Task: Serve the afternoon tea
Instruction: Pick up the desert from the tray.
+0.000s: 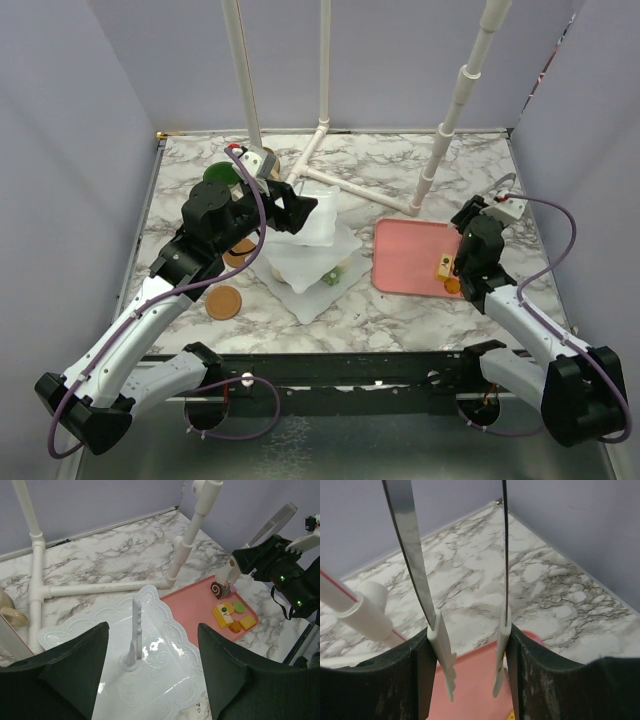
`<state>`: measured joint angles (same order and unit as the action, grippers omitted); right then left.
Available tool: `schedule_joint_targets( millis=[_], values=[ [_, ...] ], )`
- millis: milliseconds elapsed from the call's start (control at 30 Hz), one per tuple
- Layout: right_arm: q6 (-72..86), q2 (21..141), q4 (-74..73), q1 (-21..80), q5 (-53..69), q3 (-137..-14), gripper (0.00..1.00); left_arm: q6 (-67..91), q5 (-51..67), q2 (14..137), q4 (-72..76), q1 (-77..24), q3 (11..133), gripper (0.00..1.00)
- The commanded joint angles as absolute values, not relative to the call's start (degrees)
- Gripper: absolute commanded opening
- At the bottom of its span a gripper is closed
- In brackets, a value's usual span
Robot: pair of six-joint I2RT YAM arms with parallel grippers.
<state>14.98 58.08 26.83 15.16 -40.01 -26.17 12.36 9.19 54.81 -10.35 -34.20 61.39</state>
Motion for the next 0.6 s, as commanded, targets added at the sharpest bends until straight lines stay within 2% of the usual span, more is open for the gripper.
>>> schedule_joint_targets(
  millis=[0,567],
  values=[
    [16.69,59.47,26.62,10.49,-40.08,-27.13,0.53,11.69,10.17,54.27,-10.1,-34.06,62.69,0.73],
    [17.93,65.91,28.91,4.34,-37.07,-25.98,0.54,11.25,10.06,54.39,-9.97,-34.05,62.4,0.74]
  ],
)
